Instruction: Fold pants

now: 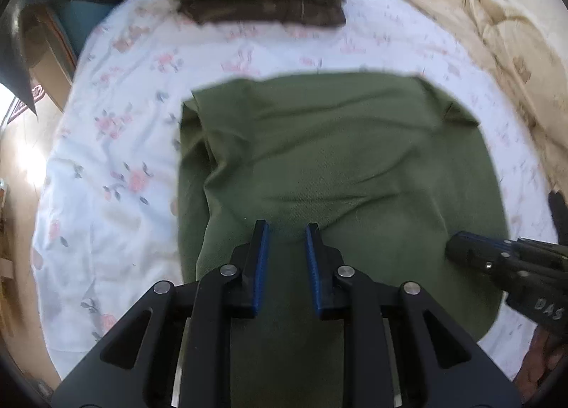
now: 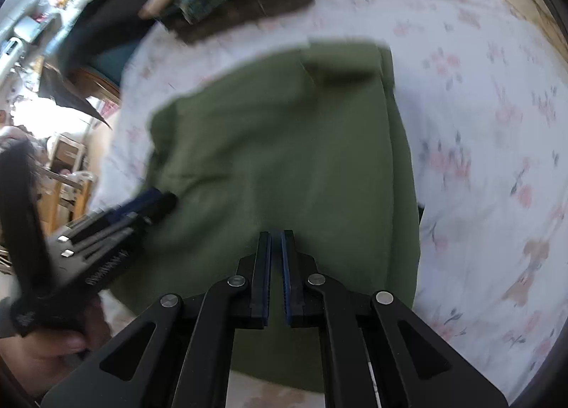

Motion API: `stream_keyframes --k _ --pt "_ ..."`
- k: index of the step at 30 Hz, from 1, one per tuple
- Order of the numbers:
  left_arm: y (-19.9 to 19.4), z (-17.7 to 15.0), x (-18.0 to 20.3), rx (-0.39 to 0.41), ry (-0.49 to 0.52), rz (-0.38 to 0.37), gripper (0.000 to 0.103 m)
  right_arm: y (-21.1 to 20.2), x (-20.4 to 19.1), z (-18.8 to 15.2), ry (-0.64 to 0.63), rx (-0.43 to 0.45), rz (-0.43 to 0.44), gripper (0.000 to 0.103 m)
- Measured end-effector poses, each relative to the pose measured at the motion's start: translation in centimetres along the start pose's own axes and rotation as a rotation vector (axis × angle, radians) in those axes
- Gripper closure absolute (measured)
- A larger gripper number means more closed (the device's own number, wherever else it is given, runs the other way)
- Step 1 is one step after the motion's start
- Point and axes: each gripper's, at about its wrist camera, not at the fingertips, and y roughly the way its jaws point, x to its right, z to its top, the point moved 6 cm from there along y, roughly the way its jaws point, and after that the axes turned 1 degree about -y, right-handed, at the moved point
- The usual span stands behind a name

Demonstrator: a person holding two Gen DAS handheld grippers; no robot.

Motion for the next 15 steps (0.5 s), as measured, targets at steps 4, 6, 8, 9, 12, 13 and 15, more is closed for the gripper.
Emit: stream_keyframes --k 4,6,8,9,12,13,15 --pt "0.0 0.0 -0.6 -0.024 -0.044 -0.043 0.080 1.4 1.7 -0.1 0.117 -0.008 0.090 0.100" --pt "-1.7 0.3 -0.8 -0.017 -0.062 -0.078 0.060 -0.3 1.6 0.6 0.104 0.010 0.139 0.095" --pt "-4.5 0.8 -1.3 0.056 -0.065 -0.093 0.017 -3.6 1.6 1.8 0.046 0.104 0.160 0.094" --pt "-6.0 1.2 -2.1 0.111 -0.085 -0.088 0.009 -5.6 2.3 2.7 0.039 0.170 0.167 0.086" --pt "-7.3 2.1 -5.0 0.156 -0.189 -0.101 0.002 -8.2 5.3 4.2 0.116 0.264 0.194 0.017" --pt "-6.8 2.2 -6.1 0.134 -0.235 -0.116 0.002 -8.3 6.2 4.4 0.142 0.273 0.200 0.017" --pt "-5.0 1.9 -8.3 0.071 -0.327 -0.143 0.002 -6.7 8.2 4.2 0.188 0.211 0.194 0.017"
